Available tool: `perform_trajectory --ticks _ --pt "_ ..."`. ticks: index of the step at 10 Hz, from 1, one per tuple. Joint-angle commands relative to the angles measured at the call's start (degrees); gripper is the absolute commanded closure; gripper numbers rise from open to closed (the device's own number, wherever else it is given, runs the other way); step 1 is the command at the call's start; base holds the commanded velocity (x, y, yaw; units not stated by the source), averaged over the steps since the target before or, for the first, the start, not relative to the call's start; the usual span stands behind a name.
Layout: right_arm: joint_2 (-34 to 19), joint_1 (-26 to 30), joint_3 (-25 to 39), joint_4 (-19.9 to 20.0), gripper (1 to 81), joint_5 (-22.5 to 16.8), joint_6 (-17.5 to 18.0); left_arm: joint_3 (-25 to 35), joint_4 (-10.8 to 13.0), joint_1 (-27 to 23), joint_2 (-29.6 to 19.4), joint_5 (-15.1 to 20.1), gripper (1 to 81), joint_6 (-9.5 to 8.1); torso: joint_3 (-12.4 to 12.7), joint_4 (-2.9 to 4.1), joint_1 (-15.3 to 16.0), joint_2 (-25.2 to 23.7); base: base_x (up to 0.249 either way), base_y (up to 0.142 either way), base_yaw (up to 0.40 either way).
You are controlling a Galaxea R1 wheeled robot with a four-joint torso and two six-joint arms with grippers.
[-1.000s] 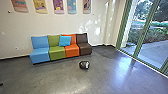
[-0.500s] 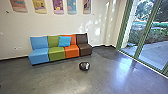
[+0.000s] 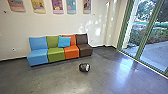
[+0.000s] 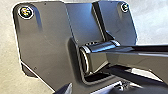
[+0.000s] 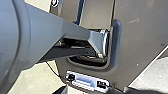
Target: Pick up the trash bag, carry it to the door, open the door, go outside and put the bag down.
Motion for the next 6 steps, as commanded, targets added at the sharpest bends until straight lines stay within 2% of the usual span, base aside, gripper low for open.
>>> perform_trajectory --ticks 1,6 --pt "0.5 1.5 0.7 -0.8 1.0 -3.6 -0.5 0.5 0.6 -2.0 -0.2 3.5 1.0 0.37 0.0 0.00 0.0 0.0 0.124 0.000 0.000" --pt "0.5 1.5 0.7 -0.8 1.0 -3.6 -0.5 0.5 0.6 -2.0 -0.2 3.5 1.0 0.37 0.0 0.00 0.0 0.0 0.124 0.000 0.000"
